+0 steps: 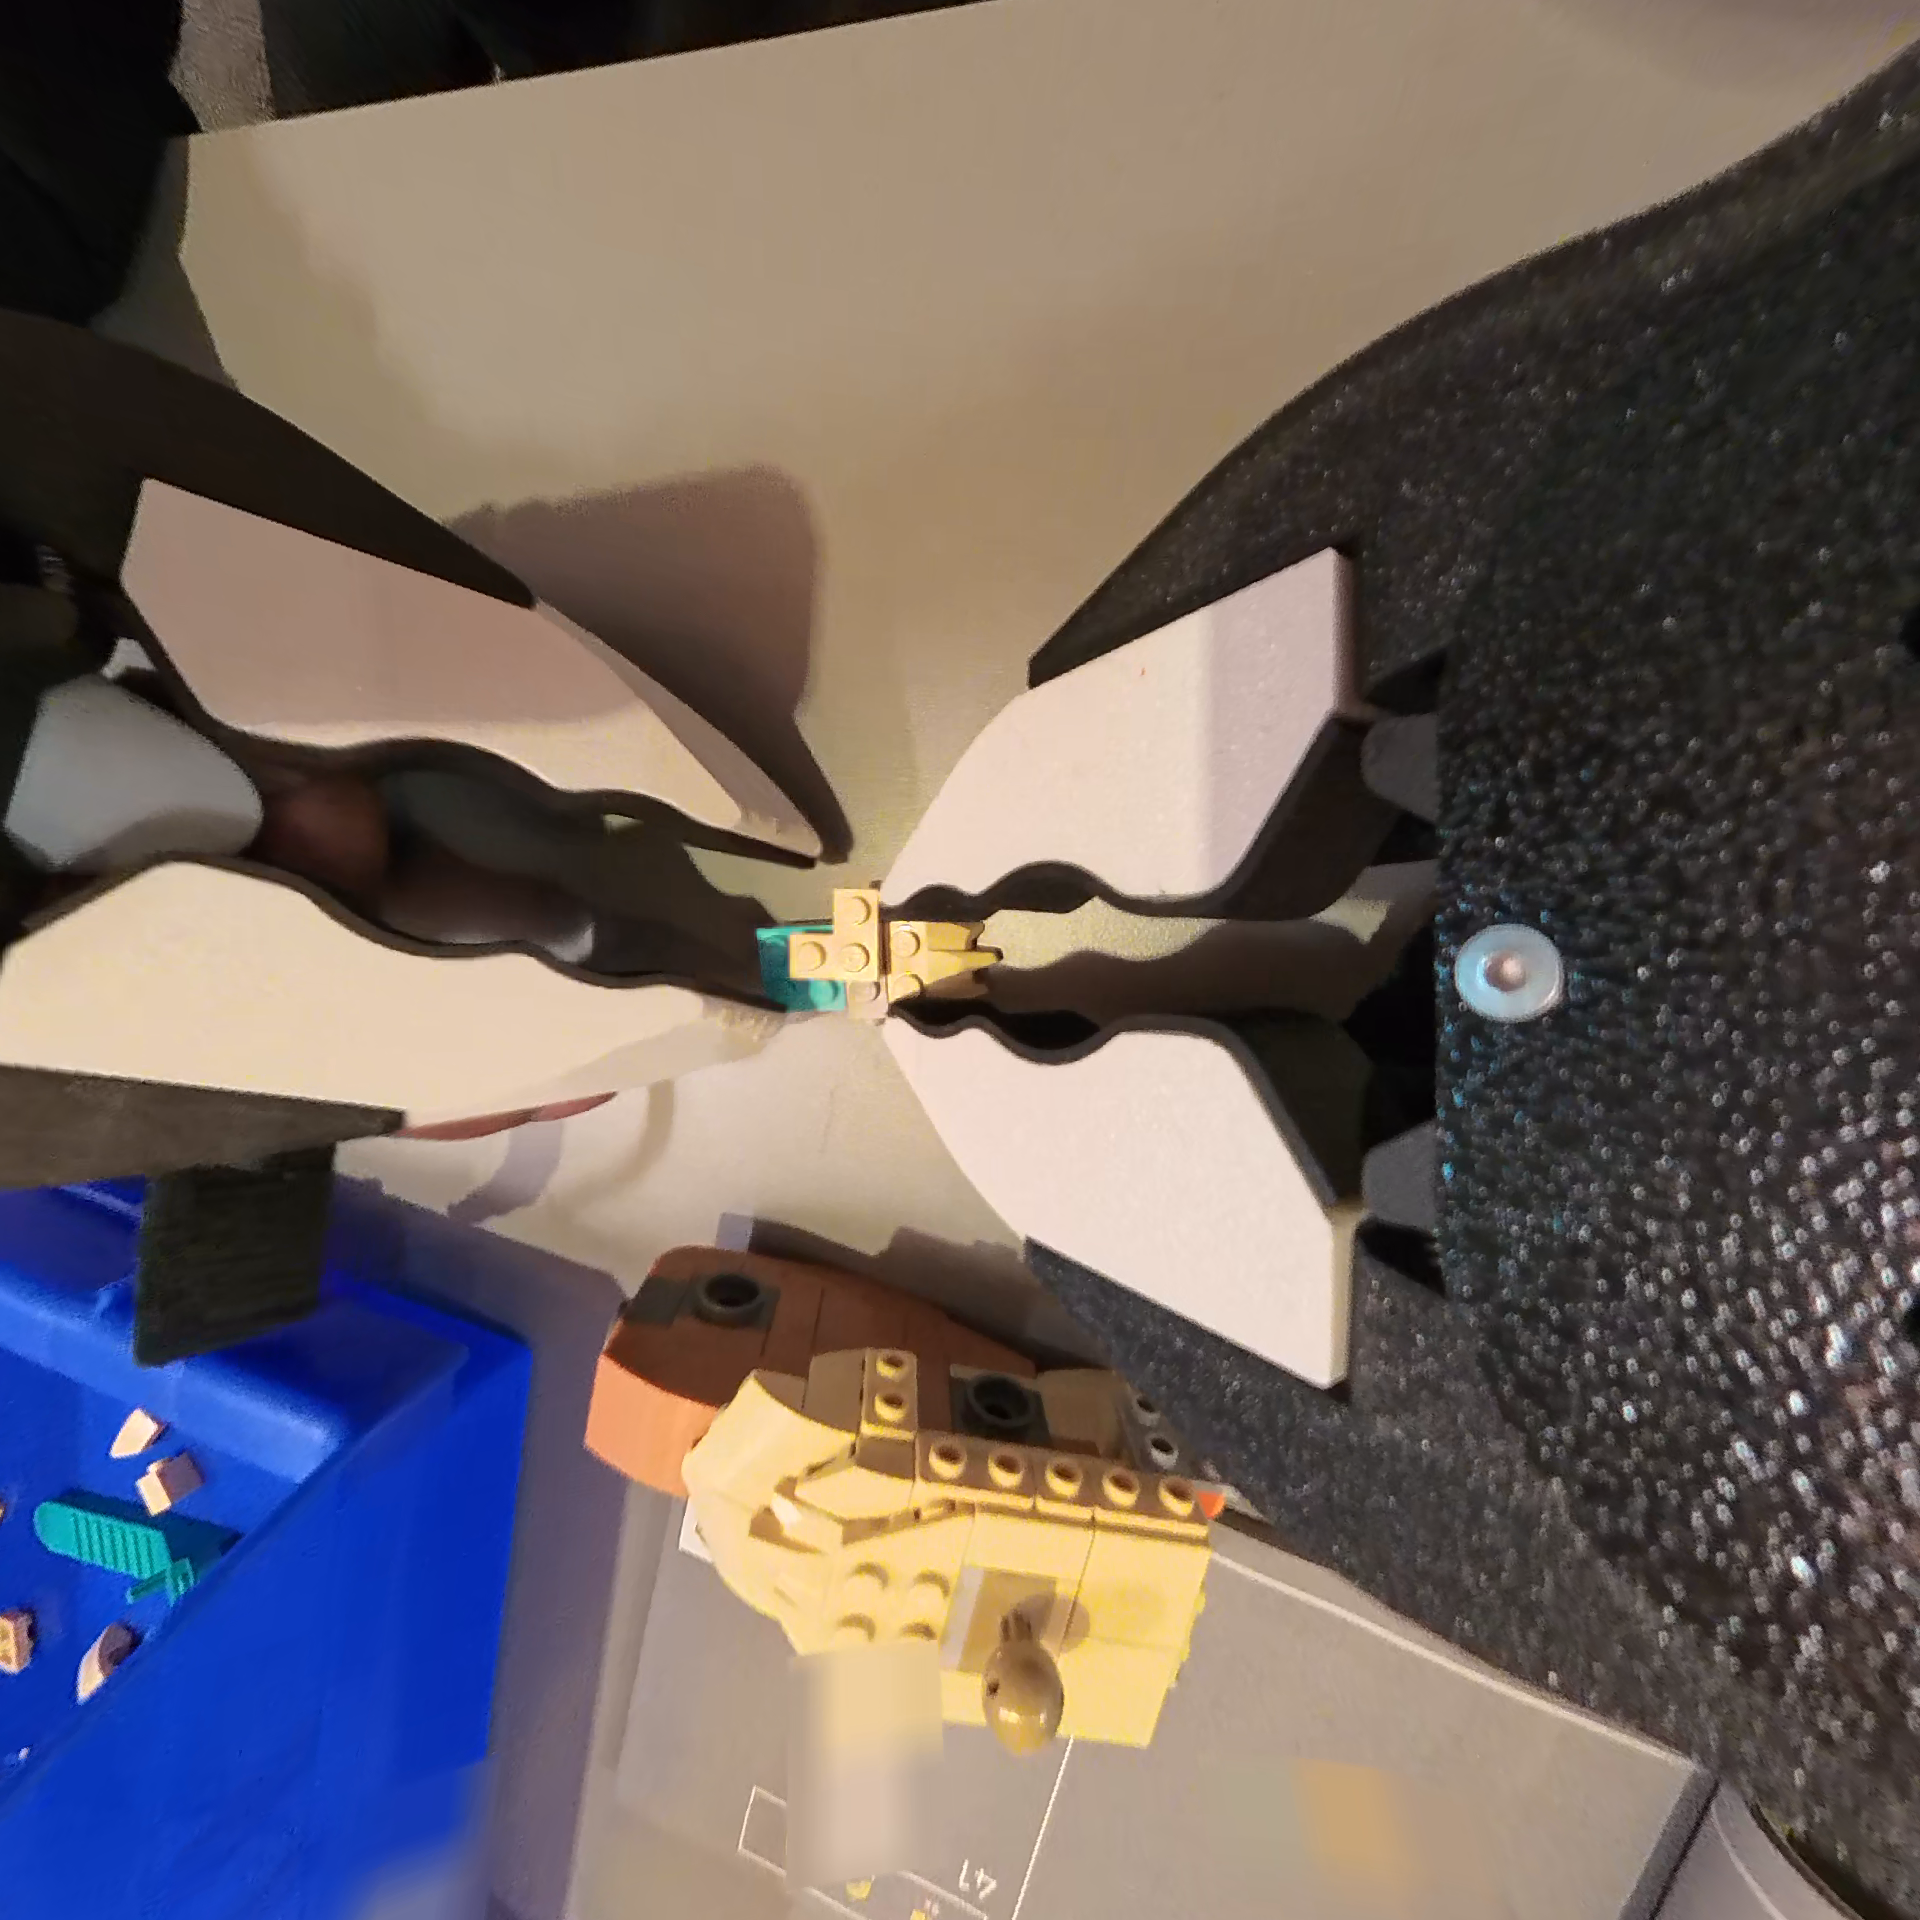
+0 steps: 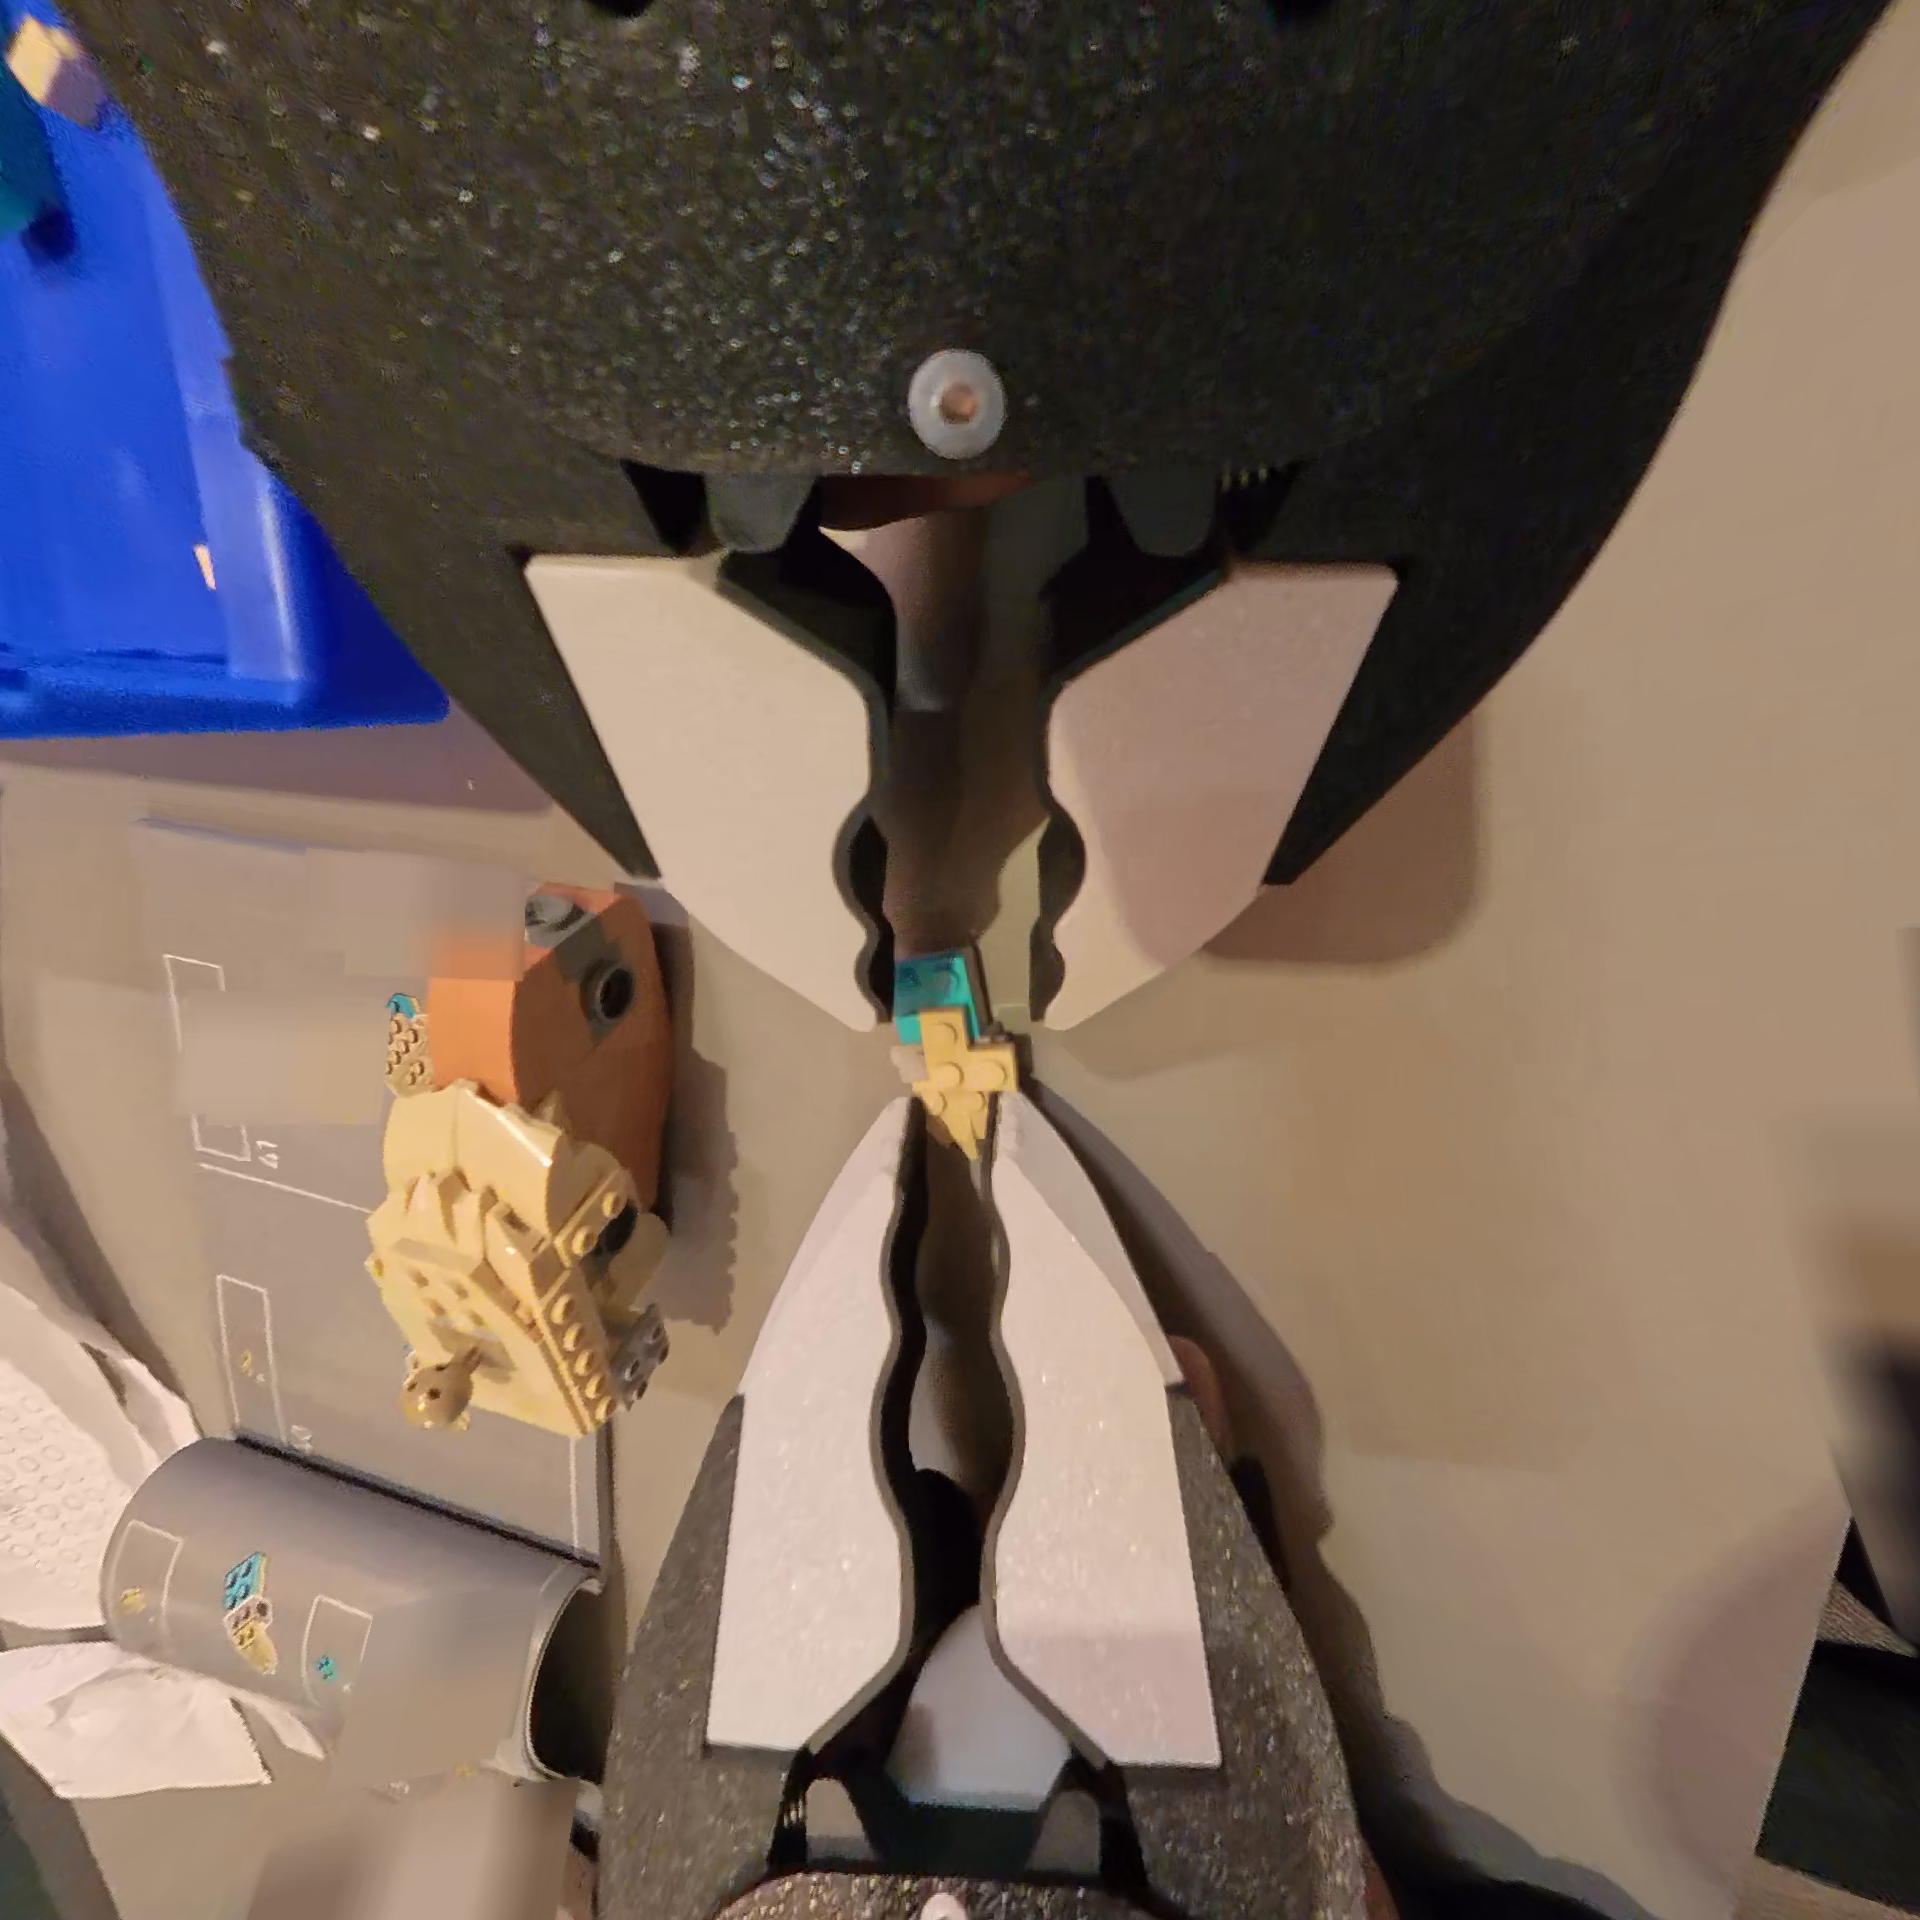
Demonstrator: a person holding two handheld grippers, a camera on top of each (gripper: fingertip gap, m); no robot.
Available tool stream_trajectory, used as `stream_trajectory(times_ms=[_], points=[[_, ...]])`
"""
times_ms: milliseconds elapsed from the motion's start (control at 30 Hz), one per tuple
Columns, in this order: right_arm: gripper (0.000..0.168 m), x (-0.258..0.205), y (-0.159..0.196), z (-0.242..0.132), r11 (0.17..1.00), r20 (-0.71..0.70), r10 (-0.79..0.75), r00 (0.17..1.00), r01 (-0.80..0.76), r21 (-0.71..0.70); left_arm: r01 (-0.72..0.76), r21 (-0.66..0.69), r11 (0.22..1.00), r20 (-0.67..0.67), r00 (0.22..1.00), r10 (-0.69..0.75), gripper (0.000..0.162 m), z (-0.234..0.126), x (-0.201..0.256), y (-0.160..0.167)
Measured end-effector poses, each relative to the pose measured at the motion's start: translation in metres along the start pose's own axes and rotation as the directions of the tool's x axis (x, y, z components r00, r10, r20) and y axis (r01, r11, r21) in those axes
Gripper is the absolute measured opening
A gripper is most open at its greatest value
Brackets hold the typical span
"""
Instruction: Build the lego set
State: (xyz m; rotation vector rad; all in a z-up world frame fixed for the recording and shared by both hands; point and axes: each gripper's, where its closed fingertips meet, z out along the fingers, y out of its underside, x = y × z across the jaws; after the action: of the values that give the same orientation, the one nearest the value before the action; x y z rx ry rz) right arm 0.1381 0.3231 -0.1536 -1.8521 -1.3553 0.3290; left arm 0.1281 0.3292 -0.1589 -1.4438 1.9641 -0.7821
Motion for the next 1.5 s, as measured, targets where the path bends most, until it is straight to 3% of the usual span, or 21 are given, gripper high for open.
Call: stream_trajectory(times_ms=[567, 1033, 1200, 1500], points=[[0.023, 0.008, 0.0, -0.006, 0.956, -0.158, -0.292, 0.943, 0.295, -0.005, 0.018, 0.025, 1.0, -0.026, 1.0, -0.018, 0.013, -0.003, -0.001, -0.002], [0.027, 0.02, -0.018, -0.011, 0.915, -0.303, -0.372, 0.878, 0.402, 0.041, 0.074, 0.089, 0.993, -0.034, 0.997, -0.071, 0.013, -0.021, -0.012, -0.006], [0.033, 0.028, -0.034, -0.028, 0.88, -0.391, -0.397, 0.83, 0.465, 0.093, 0.074, 0.113, 0.991, -0.039, 0.997, -0.07, 0.013, -0.041, -0.017, -0.019], [0.042, 0.022, -0.077, -0.06, 0.771, -0.412, -0.459, 0.787, 0.584, 0.255, 0.036, 0.119, 0.992, -0.102, 0.995, -0.024, 0.013, -0.084, -0.018, -0.062]])
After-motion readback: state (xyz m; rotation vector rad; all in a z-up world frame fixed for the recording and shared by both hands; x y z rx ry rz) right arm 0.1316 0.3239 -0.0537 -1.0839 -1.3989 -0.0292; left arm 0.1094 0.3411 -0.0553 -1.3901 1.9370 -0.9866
